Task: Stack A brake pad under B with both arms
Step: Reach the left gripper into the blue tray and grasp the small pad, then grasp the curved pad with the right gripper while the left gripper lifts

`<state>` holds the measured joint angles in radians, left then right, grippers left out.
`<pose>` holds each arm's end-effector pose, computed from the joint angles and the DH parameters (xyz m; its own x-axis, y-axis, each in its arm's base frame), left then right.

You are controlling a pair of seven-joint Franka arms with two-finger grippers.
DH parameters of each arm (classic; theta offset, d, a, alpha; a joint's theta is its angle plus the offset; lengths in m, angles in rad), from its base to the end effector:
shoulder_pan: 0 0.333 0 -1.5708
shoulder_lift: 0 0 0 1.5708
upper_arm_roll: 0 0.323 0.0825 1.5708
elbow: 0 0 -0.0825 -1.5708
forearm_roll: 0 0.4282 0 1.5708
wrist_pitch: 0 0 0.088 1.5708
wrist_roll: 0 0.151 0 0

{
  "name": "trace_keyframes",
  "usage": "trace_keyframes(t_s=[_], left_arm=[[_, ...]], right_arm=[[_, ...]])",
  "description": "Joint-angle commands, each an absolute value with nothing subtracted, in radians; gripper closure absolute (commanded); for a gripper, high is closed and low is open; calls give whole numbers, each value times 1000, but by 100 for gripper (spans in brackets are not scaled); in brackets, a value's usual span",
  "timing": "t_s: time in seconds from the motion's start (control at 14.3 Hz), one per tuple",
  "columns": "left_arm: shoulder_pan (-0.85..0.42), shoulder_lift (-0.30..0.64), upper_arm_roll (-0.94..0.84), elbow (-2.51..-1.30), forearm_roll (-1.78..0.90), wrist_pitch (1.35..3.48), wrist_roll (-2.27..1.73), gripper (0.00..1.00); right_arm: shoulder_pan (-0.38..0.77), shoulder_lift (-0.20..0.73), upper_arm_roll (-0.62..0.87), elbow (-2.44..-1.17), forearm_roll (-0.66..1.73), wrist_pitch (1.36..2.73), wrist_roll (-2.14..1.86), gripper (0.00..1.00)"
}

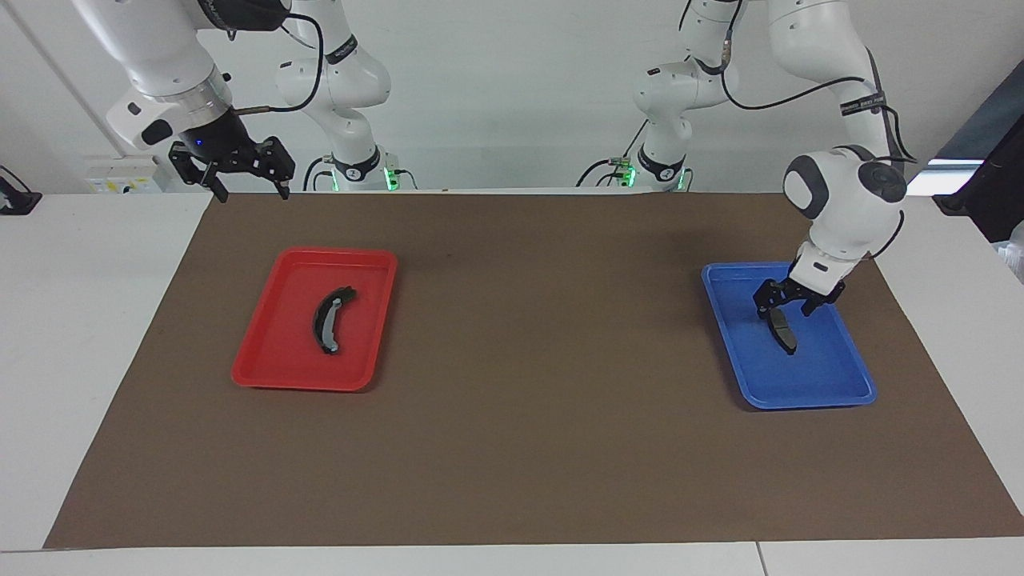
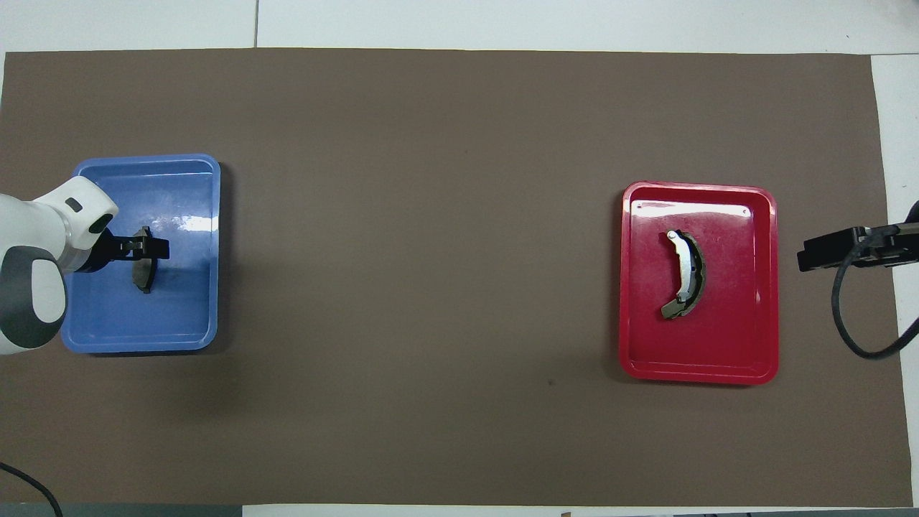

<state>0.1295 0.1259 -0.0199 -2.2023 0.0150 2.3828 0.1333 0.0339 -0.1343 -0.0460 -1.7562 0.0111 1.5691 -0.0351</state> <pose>0.5828 0.0647 0.2629 0.9980 -0.0344 0.0530 -0.0337 -0.9993 -0.0156 0.5503 -0.0062 0.5692 0.9983 0.0238 -0.0523 0.0228 -0.9996 -0.0191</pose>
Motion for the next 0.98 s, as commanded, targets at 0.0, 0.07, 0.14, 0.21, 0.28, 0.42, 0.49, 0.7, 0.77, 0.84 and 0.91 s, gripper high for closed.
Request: trace_keyframes(t_s=[0.0,0.07,0.14,0.21,0.28,0.42,0.49,0.7,0.77,0.84,0.91], left_arm=[[167,146,-23,-2218,25,2427,161,6],[170,146,-23,-2223,25,2431,172,8],[170,150,-23,-2230,25,2440,173,9],[170,156,-23,-2235,25,2456,173,9],[172,170,-23,-2240,25,2470,173,11],[173,173,-23,-2246,25,2479,175,18],[173,173,-23,-2244,25,2479,173,32],[167,163,-25,-2235,25,2474,156,88],[164,146,-25,-2232,25,2467,156,96],[155,118,-26,-2230,25,2447,156,99],[146,97,-28,-2212,25,2407,155,99]], right_arm=[[38,-152,-41,-1905,18,1727,-37,0],[61,-152,-41,-1958,18,1791,-35,0],[67,-147,-41,-1997,20,1845,-32,0],[77,-132,-41,-2032,20,1895,-35,0],[75,-106,-43,-2055,20,1937,-37,0],[71,-49,-43,-2085,20,2009,-37,0],[68,-29,-43,-2110,20,2054,-37,0],[42,34,-43,-2184,20,2224,-37,0],[28,43,-43,-2207,20,2270,-38,0],[26,52,-43,-2220,20,2285,-37,0],[26,64,-43,-2221,20,2290,-35,0]])
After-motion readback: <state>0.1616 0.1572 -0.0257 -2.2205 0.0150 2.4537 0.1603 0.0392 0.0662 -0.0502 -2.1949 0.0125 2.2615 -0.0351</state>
